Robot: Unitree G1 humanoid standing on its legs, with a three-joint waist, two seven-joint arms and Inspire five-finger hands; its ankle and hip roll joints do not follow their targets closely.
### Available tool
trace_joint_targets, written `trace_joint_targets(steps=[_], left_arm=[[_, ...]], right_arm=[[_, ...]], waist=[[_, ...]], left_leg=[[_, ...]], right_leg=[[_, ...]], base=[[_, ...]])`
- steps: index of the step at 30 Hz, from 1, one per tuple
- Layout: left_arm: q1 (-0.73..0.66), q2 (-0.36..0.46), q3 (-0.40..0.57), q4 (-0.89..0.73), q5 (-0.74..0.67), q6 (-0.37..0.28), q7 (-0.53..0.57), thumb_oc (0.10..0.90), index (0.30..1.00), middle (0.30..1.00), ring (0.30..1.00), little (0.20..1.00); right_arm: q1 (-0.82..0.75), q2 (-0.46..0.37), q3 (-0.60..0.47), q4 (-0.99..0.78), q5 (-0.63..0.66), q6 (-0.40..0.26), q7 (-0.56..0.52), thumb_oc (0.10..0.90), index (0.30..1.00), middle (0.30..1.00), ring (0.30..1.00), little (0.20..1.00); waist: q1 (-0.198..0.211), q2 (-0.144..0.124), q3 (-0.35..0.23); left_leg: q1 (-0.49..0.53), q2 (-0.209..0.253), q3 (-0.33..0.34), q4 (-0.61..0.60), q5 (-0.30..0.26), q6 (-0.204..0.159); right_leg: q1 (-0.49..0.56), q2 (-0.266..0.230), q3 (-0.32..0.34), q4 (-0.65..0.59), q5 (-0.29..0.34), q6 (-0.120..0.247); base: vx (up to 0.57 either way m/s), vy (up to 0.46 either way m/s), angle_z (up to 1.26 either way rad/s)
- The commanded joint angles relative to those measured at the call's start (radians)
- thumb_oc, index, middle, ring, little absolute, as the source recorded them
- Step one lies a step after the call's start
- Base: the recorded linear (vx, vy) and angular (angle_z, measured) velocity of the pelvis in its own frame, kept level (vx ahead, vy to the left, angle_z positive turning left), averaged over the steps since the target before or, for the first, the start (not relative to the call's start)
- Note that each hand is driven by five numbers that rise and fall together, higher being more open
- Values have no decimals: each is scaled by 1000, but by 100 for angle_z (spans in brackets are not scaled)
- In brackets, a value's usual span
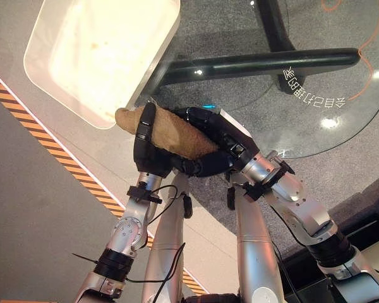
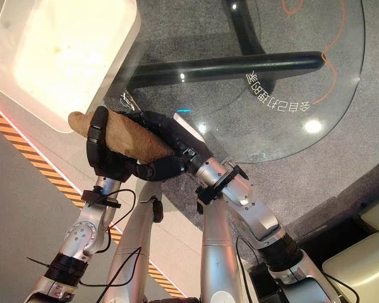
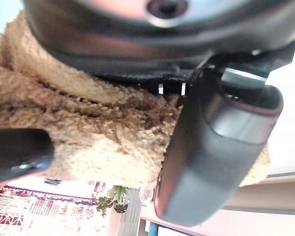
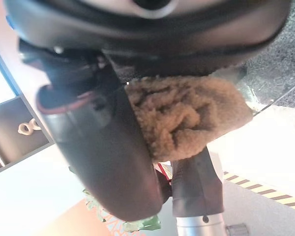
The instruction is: Wipe the table with a cloth and put it in the basket.
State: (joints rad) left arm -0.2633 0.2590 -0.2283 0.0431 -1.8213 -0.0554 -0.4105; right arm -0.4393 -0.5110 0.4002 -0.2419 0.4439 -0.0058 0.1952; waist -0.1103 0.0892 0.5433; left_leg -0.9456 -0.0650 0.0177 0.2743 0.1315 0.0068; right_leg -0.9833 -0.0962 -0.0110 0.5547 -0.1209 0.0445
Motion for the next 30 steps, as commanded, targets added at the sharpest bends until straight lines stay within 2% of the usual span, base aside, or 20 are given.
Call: trace_joint_targets(steps=[1, 23, 30], left_arm=[[83, -88, 55, -214, -69, 15, -146, 100, 300, 300, 300, 200], [90, -109, 48, -229, -59, 1, -143, 100, 300, 300, 300, 200], [93, -116, 52, -229, -56, 2, -140, 100, 300, 300, 300, 200]], right_arm=[[1, 144, -92, -233, 204, -206, 25, 800, 900, 900, 900, 900], [37, 208, -93, -253, 255, -252, 76, 800, 900, 900, 900, 900], [48, 221, -108, -251, 280, -283, 81, 800, 900, 900, 900, 900]], waist=[[8, 37, -23], [2, 43, -23], [-2, 44, -23]], left_leg=[[4, 44, -5, 37, -59, -17], [5, 43, -2, 31, -55, -16], [11, 43, -3, 26, -54, -17]], right_leg=[[-9, -4, 41, -134, 148, 43], [-11, -3, 46, -140, 152, 42], [-7, -2, 48, -145, 154, 43]], base=[[0, 0, 0], [0, 0, 0], [0, 0, 0]])
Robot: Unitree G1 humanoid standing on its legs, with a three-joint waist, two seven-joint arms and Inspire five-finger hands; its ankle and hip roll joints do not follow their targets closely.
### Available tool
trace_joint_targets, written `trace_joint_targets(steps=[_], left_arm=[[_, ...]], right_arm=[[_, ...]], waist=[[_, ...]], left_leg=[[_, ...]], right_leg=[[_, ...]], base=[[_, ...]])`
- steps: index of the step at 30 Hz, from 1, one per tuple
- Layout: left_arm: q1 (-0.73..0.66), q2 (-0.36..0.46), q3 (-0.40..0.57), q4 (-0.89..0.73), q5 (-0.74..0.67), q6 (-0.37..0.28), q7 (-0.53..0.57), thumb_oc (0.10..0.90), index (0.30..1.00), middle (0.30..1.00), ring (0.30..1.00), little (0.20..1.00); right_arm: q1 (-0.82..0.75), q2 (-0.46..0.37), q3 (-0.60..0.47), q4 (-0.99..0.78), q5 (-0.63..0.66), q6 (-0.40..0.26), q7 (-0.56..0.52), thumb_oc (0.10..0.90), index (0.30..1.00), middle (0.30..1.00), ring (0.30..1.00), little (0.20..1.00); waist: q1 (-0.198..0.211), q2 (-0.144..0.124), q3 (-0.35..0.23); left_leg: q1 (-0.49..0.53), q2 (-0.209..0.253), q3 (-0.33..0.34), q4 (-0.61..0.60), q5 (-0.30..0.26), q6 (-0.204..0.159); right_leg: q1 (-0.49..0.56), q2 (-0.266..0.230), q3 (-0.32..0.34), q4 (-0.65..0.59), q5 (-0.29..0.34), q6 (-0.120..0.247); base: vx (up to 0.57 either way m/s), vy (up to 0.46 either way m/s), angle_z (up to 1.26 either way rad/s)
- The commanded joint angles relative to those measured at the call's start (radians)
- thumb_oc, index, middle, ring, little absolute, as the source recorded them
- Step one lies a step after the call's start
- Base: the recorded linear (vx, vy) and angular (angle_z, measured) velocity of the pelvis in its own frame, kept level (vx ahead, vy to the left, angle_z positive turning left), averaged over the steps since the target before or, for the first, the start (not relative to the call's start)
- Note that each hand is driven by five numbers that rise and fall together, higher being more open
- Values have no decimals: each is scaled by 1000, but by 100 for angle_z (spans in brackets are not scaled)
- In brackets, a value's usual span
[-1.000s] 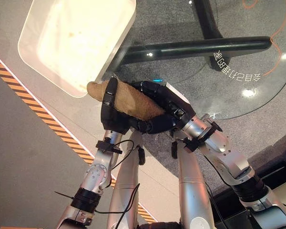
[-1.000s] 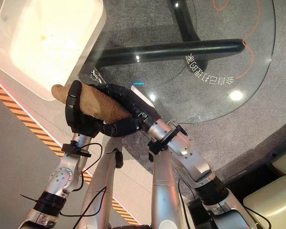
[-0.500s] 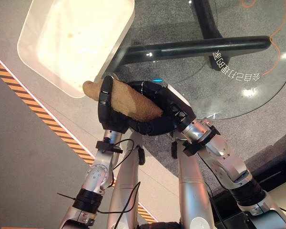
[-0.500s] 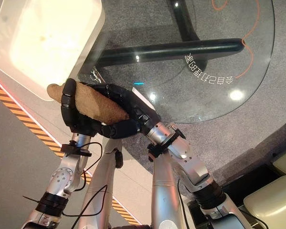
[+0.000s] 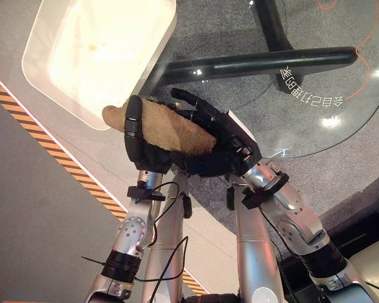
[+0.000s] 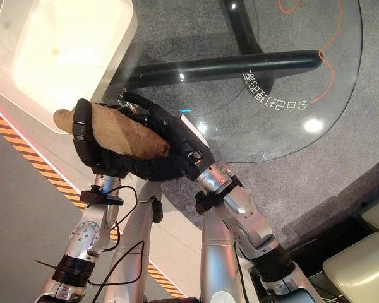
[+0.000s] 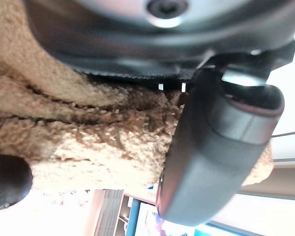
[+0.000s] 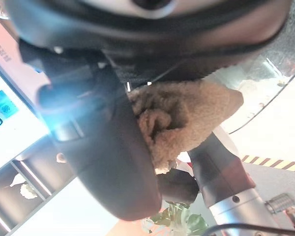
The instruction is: Wipe the table with a cloth and put it in the basket.
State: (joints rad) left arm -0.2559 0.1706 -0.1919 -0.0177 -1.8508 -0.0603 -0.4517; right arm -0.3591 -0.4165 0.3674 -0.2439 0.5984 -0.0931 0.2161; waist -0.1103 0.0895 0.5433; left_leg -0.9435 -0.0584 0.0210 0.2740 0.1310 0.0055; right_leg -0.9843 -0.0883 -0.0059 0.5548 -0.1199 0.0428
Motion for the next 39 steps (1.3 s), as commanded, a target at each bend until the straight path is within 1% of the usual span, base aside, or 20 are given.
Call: trace_joint_targets(steps=[1, 4, 8, 18, 24, 27, 29, 30, 32, 33, 34, 35, 37, 39], left_arm=[[87, -28, 18, -168, -26, 10, -100, 100, 300, 300, 300, 200], [89, -32, 15, -165, -27, 7, -105, 100, 300, 300, 300, 200], [92, -36, 12, -172, -27, 3, -103, 100, 300, 300, 300, 200], [94, -42, 12, -166, -25, -4, -115, 100, 300, 300, 300, 200], [101, -47, 13, -172, -22, -8, -117, 100, 300, 300, 300, 200], [102, -46, 19, -169, -14, -26, -141, 100, 300, 300, 300, 200], [102, -42, 29, -169, 31, -69, -176, 100, 300, 300, 300, 200], [103, -37, 32, -170, 46, -101, -198, 100, 300, 300, 300, 200], [104, -31, 43, -171, 60, -137, -228, 100, 300, 300, 300, 200], [105, -22, 59, -178, 82, -182, -249, 100, 300, 300, 300, 200], [111, -18, 65, -177, 83, -196, -255, 100, 300, 300, 300, 200], [104, -15, 75, -179, 96, -216, -271, 100, 300, 300, 300, 200], [100, -1, 104, -193, 130, -277, -281, 100, 300, 300, 300, 200], [98, 19, 140, -207, 164, -360, -294, 100, 300, 300, 300, 200]], right_arm=[[-30, 130, -77, -249, 131, -199, 64, 800, 900, 900, 900, 900], [-19, 147, -76, -246, 125, -204, 76, 800, 900, 900, 900, 900], [-15, 147, -74, -251, 120, -201, 72, 800, 900, 900, 900, 900], [2, 170, -82, -253, 149, -233, 96, 800, 900, 900, 900, 900], [17, 175, -95, -248, 140, -226, 97, 800, 900, 900, 900, 900], [22, 172, -96, -241, 146, -226, 99, 800, 900, 900, 900, 900], [25, 167, -102, -236, 148, -218, 88, 800, 900, 900, 900, 900], [32, 165, -105, -232, 141, -212, 82, 800, 900, 900, 900, 900], [37, 162, -112, -225, 132, -196, 73, 800, 900, 900, 900, 900], [45, 157, -120, -216, 119, -178, 63, 800, 900, 900, 900, 900], [54, 155, -123, -211, 115, -170, 59, 800, 900, 900, 900, 900], [49, 152, -125, -210, 109, -160, 53, 800, 900, 900, 900, 900], [60, 138, -138, -205, 100, -127, 40, 800, 900, 900, 900, 900], [74, 119, -155, -197, 99, -84, 34, 800, 900, 900, 900, 900]], waist=[[-2, 44, -23], [-5, 45, -23], [-6, 47, -23], [-11, 47, -23], [-15, 49, -23], [-16, 47, -23], [-17, 47, -23], [-18, 49, -23], [-19, 52, -23], [-19, 55, -23], [-20, 56, -23], [-21, 58, -23], [-23, 63, -23], [-26, 74, -23]], left_leg=[[10, 36, -6, 25, -53, -16], [11, 36, -4, 24, -52, -16], [13, 36, -3, 21, -50, -16], [20, 37, -1, 11, -48, -17], [25, 36, 0, 6, -45, -18], [28, 38, 3, 5, -45, -19], [29, 38, 3, 5, -46, -20], [31, 37, 4, 5, -46, -20], [35, 37, 5, 4, -45, -21], [42, 36, 6, 5, -47, -22], [69, 34, -1, 8, -74, -27], [48, 34, 5, 5, -48, -23], [54, 31, 5, 9, -48, -26], [62, 26, 5, 13, -47, -27]], right_leg=[[-4, -9, 43, -146, 153, 45], [-4, -10, 44, -147, 154, 45], [-4, -9, 46, -149, 155, 44], [4, -7, 46, -156, 155, 43], [6, -5, 47, -157, 157, 43], [9, -6, 47, -162, 158, 43], [10, -5, 46, -162, 157, 42], [11, -4, 46, -162, 156, 42], [14, -3, 46, -161, 155, 40], [21, -2, 46, -160, 150, 39], [48, -1, 48, -154, 121, 42], [27, 0, 47, -160, 147, 38], [31, 4, 49, -156, 144, 35], [37, 8, 50, -151, 139, 32]], base=[[0, 0, 0], [0, 0, 0], [-2, 13, -4], [0, 1, -1], [0, 0, 0], [0, 0, 0], [0, 0, 0], [0, 0, 0], [7, 23, -1], [72, 53, -2], [16, 56, -2], [11, 56, -2], [-13, 75, -3], [24, 106, -3]])
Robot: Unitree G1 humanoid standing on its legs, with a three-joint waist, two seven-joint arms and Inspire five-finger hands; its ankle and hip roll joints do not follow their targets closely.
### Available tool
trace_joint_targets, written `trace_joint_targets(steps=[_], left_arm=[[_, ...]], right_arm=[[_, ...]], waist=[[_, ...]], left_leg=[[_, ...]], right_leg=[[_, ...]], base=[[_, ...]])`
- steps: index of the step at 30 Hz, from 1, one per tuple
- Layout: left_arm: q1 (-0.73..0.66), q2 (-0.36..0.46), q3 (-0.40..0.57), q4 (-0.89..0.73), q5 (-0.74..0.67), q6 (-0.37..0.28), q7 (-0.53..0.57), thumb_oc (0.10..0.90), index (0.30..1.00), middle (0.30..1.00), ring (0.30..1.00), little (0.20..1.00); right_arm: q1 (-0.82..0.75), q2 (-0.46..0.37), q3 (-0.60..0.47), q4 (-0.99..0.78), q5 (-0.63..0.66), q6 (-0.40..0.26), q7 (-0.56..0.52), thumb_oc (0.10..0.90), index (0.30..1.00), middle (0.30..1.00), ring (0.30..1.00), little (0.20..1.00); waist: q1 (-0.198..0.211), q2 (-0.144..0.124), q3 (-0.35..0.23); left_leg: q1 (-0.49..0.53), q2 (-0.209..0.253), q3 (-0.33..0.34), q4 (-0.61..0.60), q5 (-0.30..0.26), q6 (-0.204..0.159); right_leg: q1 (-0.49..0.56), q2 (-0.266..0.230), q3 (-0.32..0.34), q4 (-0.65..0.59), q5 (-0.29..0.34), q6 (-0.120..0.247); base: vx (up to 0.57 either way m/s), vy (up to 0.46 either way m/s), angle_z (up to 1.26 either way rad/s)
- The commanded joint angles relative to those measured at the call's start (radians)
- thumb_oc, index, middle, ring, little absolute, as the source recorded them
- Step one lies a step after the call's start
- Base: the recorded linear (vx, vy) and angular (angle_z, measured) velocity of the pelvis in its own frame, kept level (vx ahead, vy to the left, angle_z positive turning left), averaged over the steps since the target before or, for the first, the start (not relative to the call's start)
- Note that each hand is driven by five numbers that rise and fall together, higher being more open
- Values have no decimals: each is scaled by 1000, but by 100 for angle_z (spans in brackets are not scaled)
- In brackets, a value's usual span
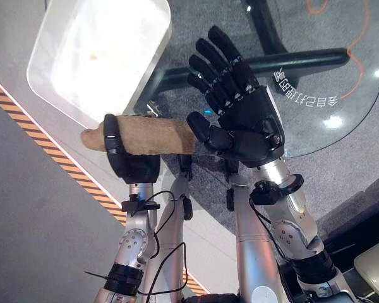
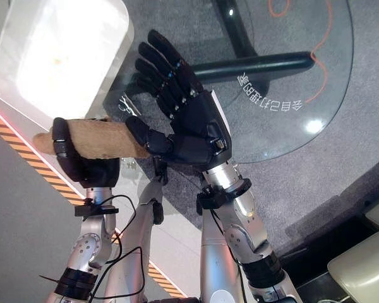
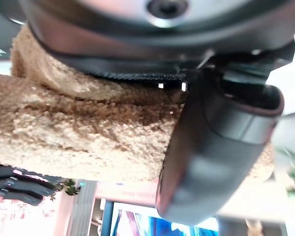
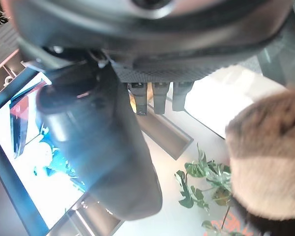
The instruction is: Wipe the table with a cloth and put it in the basket.
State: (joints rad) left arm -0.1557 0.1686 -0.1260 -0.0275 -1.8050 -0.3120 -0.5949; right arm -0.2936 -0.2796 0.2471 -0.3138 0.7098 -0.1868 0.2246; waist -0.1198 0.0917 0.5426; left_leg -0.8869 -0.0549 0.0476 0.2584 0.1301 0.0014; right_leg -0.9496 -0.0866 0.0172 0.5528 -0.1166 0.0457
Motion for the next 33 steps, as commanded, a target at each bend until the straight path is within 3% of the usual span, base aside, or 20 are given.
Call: trace_joint_targets(steps=[1, 4, 6, 12, 15, 19, 20, 22, 26, 33], left_arm=[[-3, 25, 84, -202, 130, -129, -147, 100, 300, 300, 300, 200], [-12, 67, 139, -228, 247, -269, -66, 100, 300, 300, 300, 200], [-20, 87, 158, -241, 315, -321, 0, 100, 300, 300, 300, 200], [-87, 164, 257, -241, 656, -469, 413, 100, 300, 300, 300, 200], [-131, 196, 293, -215, 898, -488, 653, 100, 300, 300, 300, 200], [-186, 243, 338, -160, 1120, -452, 889, 100, 300, 300, 300, 200], [-220, 280, 358, -113, 1224, -416, 999, 100, 300, 300, 300, 200], [-250, 328, 371, -59, 1316, -369, 1096, 100, 300, 300, 300, 200], [-303, 382, 376, 30, 1381, -331, 1185, 100, 300, 300, 300, 200], [-441, 515, 342, 232, 1590, -202, 1365, 100, 300, 300, 300, 200]], right_arm=[[13, -22, -38, -124, -12, 22, 24, 800, 900, 900, 900, 900], [36, -48, -53, -102, -25, 86, 15, 800, 900, 900, 900, 900], [42, -63, -58, -92, -23, 105, 12, 800, 900, 900, 900, 900], [53, -100, -63, -7, -43, 181, 10, 800, 900, 900, 900, 900], [51, -116, -49, 40, -81, 221, 5, 800, 900, 900, 900, 900], [42, -150, -25, 113, -147, 276, 1, 800, 900, 900, 900, 900], [41, -172, -9, 163, -170, 289, -2, 800, 900, 900, 900, 900], [45, -201, 3, 213, -176, 304, -4, 800, 900, 900, 900, 900], [56, -232, 20, 304, -169, 291, 19, 800, 900, 900, 900, 900], [49, -269, 39, 439, -117, 243, 69, 800, 900, 900, 900, 900]], waist=[[-17, 74, -23], [-19, 89, -23], [-20, 95, -23], [-23, 115, -23], [-28, 119, -23], [-35, 123, -23], [-40, 123, -23], [-47, 123, -23], [-58, 117, -23], [-77, 97, -23]], left_leg=[[7, 21, -22, 30, -47, -24], [17, 13, -23, 44, -50, -27], [19, 9, -22, 51, -51, -27], [25, -7, -14, 81, -63, -30], [15, -15, -13, 103, -72, -33], [1, -19, -9, 120, -79, -38], [-7, -18, -2, 129, -85, -41], [-16, -16, 8, 141, -91, -44], [-32, -15, 19, 162, -105, -46], [-80, -16, 28, 212, -133, -50]], right_leg=[[4, 8, 28, -147, 134, 28], [10, 12, 32, -133, 122, 21], [10, 13, 37, -125, 117, 17], [6, 16, 59, -101, 97, 7], [-6, 14, 71, -91, 91, 5], [-23, 12, 84, -88, 88, 2], [-31, 9, 89, -87, 87, 3], [-42, 7, 95, -84, 88, 4], [-55, 5, 107, -88, 93, 10], [-94, 3, 127, -83, 106, 26]], base=[[33, 134, -5], [34, 128, -11], [32, 116, -4], [44, 131, -1], [45, 127, 2], [52, 131, 3], [61, 143, 1], [68, 144, 1], [66, 112, 1], [65, 84, 0]])
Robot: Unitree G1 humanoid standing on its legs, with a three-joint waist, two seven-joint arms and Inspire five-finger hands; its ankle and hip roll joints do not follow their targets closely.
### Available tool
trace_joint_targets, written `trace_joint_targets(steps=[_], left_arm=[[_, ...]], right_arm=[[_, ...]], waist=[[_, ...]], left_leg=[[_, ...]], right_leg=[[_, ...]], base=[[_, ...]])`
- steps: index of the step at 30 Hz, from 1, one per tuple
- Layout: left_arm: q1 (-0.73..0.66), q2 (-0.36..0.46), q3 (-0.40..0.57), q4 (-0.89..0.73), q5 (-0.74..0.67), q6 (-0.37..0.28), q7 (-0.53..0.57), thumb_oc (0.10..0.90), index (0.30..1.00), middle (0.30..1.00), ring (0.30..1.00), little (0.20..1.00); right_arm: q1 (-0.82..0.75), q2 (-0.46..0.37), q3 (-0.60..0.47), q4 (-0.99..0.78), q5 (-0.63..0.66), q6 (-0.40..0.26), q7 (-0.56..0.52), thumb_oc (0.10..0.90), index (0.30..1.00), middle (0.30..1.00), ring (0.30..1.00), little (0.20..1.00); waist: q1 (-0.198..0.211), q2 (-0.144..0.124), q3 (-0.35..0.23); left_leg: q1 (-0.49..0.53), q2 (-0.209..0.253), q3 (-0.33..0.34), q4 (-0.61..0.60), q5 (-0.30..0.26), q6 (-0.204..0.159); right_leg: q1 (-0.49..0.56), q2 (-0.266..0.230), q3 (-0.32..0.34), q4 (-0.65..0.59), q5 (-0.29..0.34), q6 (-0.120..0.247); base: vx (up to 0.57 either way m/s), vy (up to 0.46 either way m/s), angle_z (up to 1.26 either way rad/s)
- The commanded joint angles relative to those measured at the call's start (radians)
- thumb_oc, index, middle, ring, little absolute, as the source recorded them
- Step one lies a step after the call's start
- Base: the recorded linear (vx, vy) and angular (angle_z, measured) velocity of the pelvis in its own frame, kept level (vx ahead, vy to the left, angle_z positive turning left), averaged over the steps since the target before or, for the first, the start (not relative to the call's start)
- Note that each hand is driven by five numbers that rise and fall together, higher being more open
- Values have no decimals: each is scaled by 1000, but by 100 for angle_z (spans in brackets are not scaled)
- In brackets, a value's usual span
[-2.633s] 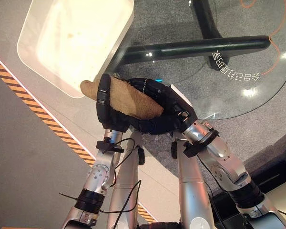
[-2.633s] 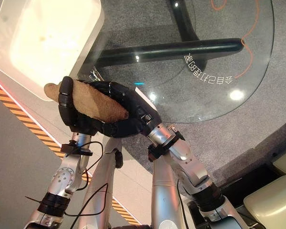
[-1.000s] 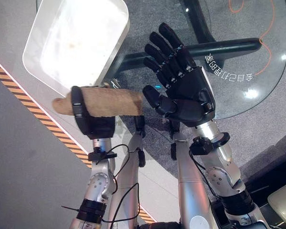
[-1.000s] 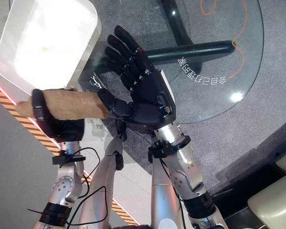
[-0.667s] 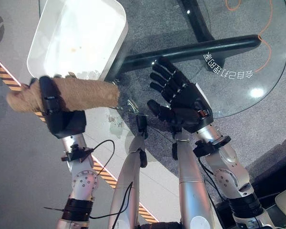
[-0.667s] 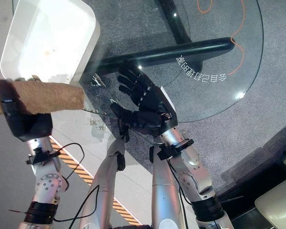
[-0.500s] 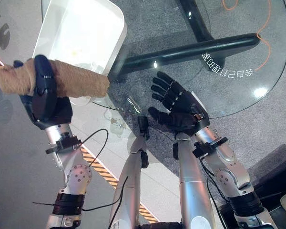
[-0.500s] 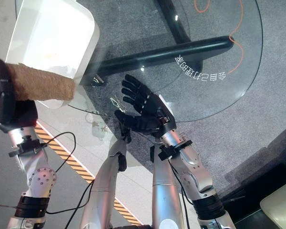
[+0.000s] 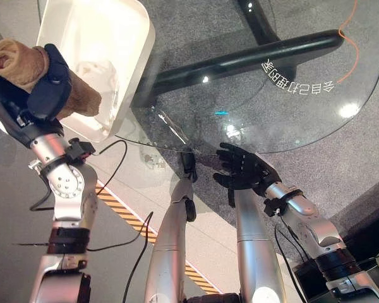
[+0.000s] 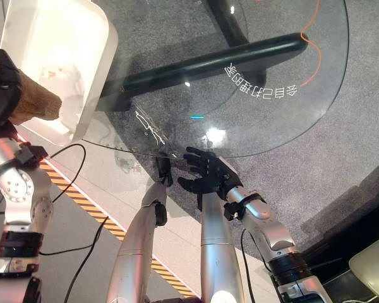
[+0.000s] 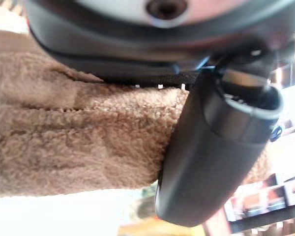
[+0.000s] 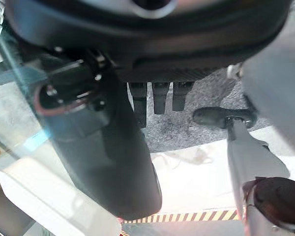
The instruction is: Wipe the table with a cloth and put it in the basket.
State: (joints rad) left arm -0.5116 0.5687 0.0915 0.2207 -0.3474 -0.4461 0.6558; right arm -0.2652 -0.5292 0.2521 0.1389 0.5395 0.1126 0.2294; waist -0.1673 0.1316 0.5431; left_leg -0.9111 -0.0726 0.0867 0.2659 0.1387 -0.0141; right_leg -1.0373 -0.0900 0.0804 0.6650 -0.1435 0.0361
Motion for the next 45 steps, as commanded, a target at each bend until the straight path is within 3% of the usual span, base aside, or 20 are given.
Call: trace_joint_targets(steps=[1, 5, 6, 9, 11, 12, 13, 18, 19, 23, 24, 33, 34, 35, 36, 37, 38, 41, 43, 45], left_arm=[[-98, 132, 118, 10, 160, -52, 132, 100, 300, 300, 300, 200], [-154, 195, 71, 99, 240, 17, 180, 100, 300, 300, 300, 200], [-172, 209, 61, 116, 258, 38, 183, 100, 300, 300, 300, 200], [-215, 247, 21, 172, 309, 99, 191, 100, 300, 300, 300, 200], [-246, 270, -10, 222, 319, 123, 189, 100, 300, 300, 300, 200], [-268, 282, -20, 244, 312, 130, 188, 100, 300, 300, 300, 200], [-270, 285, -31, 259, 310, 130, 188, 100, 300, 300, 300, 200], [-334, 315, -90, 342, 309, 141, 167, 100, 300, 300, 300, 200], [-344, 326, -109, 364, 294, 145, 154, 100, 300, 300, 300, 200], [-387, 345, -144, 412, 256, 144, 134, 100, 300, 300, 300, 200], [-388, 346, -160, 426, 253, 141, 127, 100, 300, 300, 300, 200], [-491, 365, -263, 506, 230, 187, 49, 100, 300, 300, 300, 200], [-500, 362, -276, 513, 223, 196, 43, 169, 359, 359, 359, 269], [-504, 363, -283, 517, 211, 206, 36, 347, 512, 512, 512, 447], [-510, 365, -292, 524, 197, 217, 29, 759, 865, 865, 865, 859], [-524, 370, -292, 527, 195, 224, 29, 800, 900, 900, 900, 900], [-516, 365, -302, 534, 191, 224, 30, 800, 900, 900, 900, 900], [-525, 369, -311, 545, 180, 215, 21, 800, 900, 900, 900, 900], [-537, 370, -311, 547, 183, 207, 24, 800, 900, 900, 900, 900], [-545, 369, -312, 555, 175, 195, 26, 800, 900, 900, 900, 900]], right_arm=[[23, -25, 33, -3, 57, -56, 69, 800, 900, 900, 900, 900], [37, -44, 43, 25, 84, -61, 91, 800, 900, 900, 900, 900], [34, -48, 44, 26, 90, -63, 94, 800, 900, 900, 900, 900], [28, -54, 54, 33, 107, -67, 92, 800, 900, 900, 900, 900], [30, -55, 57, 50, 116, -70, 96, 800, 900, 900, 900, 900], [23, -58, 56, 54, 120, -72, 99, 800, 900, 900, 900, 900], [29, -58, 59, 62, 122, -76, 104, 800, 900, 900, 900, 900], [19, -60, 53, 94, 149, -97, 110, 800, 900, 900, 900, 900], [20, -62, 55, 99, 161, -96, 112, 800, 900, 900, 900, 900], [5, -66, 57, 99, 184, -100, 113, 800, 900, 900, 900, 900], [13, -66, 63, 100, 191, -100, 113, 800, 900, 900, 900, 900], [-29, -74, 80, 101, 240, -63, 97, 800, 900, 900, 900, 900], [-30, -73, 82, 101, 244, -60, 96, 800, 900, 900, 900, 900], [-32, -76, 84, 98, 250, -60, 95, 800, 900, 900, 900, 900], [-34, -79, 86, 96, 256, -60, 95, 800, 900, 900, 900, 900], [-49, -84, 82, 93, 263, -60, 94, 800, 900, 900, 900, 900], [-42, -83, 87, 94, 267, -58, 94, 800, 900, 900, 900, 900], [-44, -89, 93, 89, 272, -60, 97, 800, 900, 900, 900, 900], [-65, -91, 92, 82, 273, -59, 90, 800, 900, 900, 900, 900], [-70, -93, 93, 83, 272, -57, 94, 800, 900, 900, 900, 900]], waist=[[-32, 55, -23], [-39, 45, -23], [-42, 41, -23], [-46, 34, -23], [-48, 27, -23], [-51, 22, -23], [-51, 20, -23], [-54, -3, -23], [-53, -9, -23], [-56, -23, -23], [-53, -26, -23], [-57, -65, -23], [-55, -68, -23], [-55, -71, -23], [-56, -73, -23], [-58, -76, -23], [-55, -77, -23], [-55, -80, -23], [-57, -78, -23], [-58, -76, -23]], left_leg=[[-64, 2, -11, 212, -145, -34], [-85, -2, -21, 248, -180, -40], [-114, -2, -11, 250, -158, -33], [-136, -4, -14, 262, -163, -32], [-138, -2, -26, 282, -192, -37], [-169, -2, -16, 284, -172, -32], [-154, -2, -28, 292, -198, -38], [-219, 2, -12, 314, -188, -31], [-206, 2, -22, 322, -215, -37], [-252, 3, -6, 336, -202, -30], [-234, 3, -18, 347, -233, -36], [-304, 17, -9, 386, -244, -33], [-302, 19, -9, 391, -253, -35], [-305, 19, -8, 393, -255, -35], [-306, 19, -9, 394, -257, -36], [-337, 18, 4, 387, -226, -30], [-310, 17, -9, 391, -254, -37], [-311, 17, -9, 389, -255, -38], [-332, 14, 3, 363, -214, -32], [-319, 11, 4, 347, -208, -32]], right_leg=[[-13, 6, 67, -192, 135, 38], [-31, 15, 80, -169, 121, 51], [-59, 14, 79, -171, 147, 49], [-80, 18, 80, -164, 151, 53], [-81, 25, 83, -146, 128, 60], [-109, 23, 82, -152, 155, 60], [-93, 26, 84, -144, 131, 64], [-151, 22, 85, -144, 170, 73], [-139, 28, 87, -136, 149, 80], [-183, 26, 86, -132, 178, 81], [-167, 31, 85, -116, 148, 85], [-231, 25, 74, -81, 163, 92], [-227, 25, 73, -76, 155, 93], [-230, 24, 72, -76, 156, 94], [-231, 25, 73, -78, 157, 96], [-260, 21, 74, -91, 188, 93], [-233, 25, 71, -85, 161, 97], [-233, 25, 70, -88, 161, 98], [-258, 24, 67, -109, 195, 96], [-248, 27, 68, -121, 195, 96]], base=[[49, 60, 1], [85, 63, 3], [37, 38, 5], [6, 12, 1], [33, 37, 6], [39, 30, 4], [0, 0, 0], [29, 6, -1], [78, 8, -1], [20, 2, 0], [80, 2, -2], [23, -7, -2], [25, -18, -6], [34, -18, -7], [-29, -22, -5], [9, -11, -3], [6, -14, -4], [15, -1, -1], [-61, 3, -4], [-49, 5, -6]])
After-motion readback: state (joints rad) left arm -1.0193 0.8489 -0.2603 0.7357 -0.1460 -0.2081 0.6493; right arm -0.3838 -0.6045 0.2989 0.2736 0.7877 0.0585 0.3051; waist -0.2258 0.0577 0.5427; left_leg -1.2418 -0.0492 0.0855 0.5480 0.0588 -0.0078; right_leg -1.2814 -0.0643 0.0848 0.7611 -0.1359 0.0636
